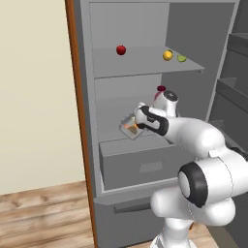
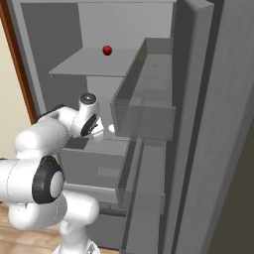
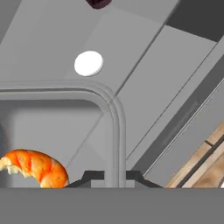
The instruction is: Place the tupperware on the second highest shelf of the fridge. Make space for the tupperware among the existing items by rearranging them on the shelves if needed. Close the fridge door when finished.
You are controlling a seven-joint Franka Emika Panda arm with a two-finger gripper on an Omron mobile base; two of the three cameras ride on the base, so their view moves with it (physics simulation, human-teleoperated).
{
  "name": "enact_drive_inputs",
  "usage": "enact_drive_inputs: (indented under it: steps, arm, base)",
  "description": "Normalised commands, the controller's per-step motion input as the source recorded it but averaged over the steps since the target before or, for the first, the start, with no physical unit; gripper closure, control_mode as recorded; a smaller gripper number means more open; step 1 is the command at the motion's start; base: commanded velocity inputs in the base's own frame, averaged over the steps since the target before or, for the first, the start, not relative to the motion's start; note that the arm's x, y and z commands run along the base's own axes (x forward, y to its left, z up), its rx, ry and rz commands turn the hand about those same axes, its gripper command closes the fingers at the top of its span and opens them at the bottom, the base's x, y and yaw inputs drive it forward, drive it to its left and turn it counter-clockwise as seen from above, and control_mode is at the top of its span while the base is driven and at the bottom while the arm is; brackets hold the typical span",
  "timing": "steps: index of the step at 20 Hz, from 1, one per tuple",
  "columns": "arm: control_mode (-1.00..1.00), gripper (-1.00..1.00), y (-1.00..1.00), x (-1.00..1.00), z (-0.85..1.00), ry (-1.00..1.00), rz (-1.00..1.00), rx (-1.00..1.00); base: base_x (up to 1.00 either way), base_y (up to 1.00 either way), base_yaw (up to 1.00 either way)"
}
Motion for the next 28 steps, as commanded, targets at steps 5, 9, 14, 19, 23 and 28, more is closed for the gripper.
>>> enact_drive_inputs:
  steps: [5, 9, 14, 19, 23, 28]
  arm:
    - [-1.0, 1.0, 0.11, 0.3, 0.03, -0.04, 0.0, 0.0]
    - [-1.0, 1.0, 0.02, 0.47, 0.0, 0.0, 0.0, 0.0]
    - [-1.0, 1.0, 0.0, 0.55, 0.0, 0.0, 0.0, 0.0]
    - [-1.0, 1.0, 0.0, 0.46, 0.0, 0.0, 0.01, 0.0]
    - [-1.0, 1.0, 0.0, 0.28, -0.13, 0.0, 0.07, 0.0]
    - [-1.0, 1.0, 0.0, 0.23, -0.32, 0.0, 0.07, -0.01]
  base:
    - [0.0, 0.0, 0.0]
    - [0.0, 0.0, 0.0]
    - [0.0, 0.0, 0.0]
    - [0.0, 0.0, 0.0]
    - [0.0, 0.0, 0.0]
    - [0.0, 0.0, 0.0]
